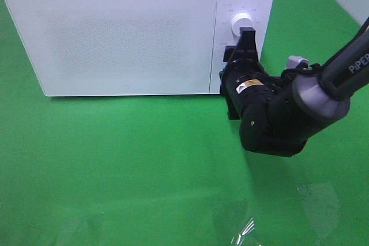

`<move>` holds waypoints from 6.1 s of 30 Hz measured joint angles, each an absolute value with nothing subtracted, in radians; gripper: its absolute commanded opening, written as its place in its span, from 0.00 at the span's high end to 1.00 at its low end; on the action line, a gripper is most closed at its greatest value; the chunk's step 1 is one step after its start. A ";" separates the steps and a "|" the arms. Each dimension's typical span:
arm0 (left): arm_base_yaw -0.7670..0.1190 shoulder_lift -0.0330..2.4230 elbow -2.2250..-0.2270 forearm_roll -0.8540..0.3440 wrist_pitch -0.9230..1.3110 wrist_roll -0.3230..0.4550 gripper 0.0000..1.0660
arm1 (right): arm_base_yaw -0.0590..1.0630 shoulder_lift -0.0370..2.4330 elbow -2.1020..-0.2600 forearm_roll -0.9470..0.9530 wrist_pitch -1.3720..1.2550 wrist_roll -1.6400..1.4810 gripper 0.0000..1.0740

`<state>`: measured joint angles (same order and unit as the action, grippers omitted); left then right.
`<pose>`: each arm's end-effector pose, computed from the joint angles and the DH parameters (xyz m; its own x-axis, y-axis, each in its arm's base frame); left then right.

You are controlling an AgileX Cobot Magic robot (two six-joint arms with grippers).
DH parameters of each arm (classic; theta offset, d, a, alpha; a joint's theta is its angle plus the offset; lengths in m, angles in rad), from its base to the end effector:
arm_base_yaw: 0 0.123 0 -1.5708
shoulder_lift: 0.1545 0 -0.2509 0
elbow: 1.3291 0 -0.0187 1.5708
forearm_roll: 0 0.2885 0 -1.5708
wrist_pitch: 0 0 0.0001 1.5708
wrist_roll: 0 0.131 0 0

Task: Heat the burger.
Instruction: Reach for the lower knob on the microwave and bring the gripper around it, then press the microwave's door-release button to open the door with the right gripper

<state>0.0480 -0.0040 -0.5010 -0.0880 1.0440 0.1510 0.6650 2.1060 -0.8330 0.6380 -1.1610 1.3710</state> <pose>0.0988 -0.0052 0.2803 -0.4299 0.0856 -0.8988 0.0666 0.9958 0.0630 0.3545 0.1871 0.0440 -0.0817 0.9963 0.0267 0.0944 -0.0189 0.9954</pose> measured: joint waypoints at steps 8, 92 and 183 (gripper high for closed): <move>0.048 -0.004 -0.501 -0.088 1.044 0.151 0.08 | 0.673 2.089 -0.829 0.565 -1.189 1.342 0.42; 0.048 -0.004 -0.501 -0.088 1.044 0.151 0.08 | 0.531 0.483 -0.608 -0.167 0.970 0.211 0.29; 0.048 -0.004 -0.501 -0.088 1.044 0.151 0.08 | 0.143 0.795 -0.424 -0.170 0.034 0.269 0.29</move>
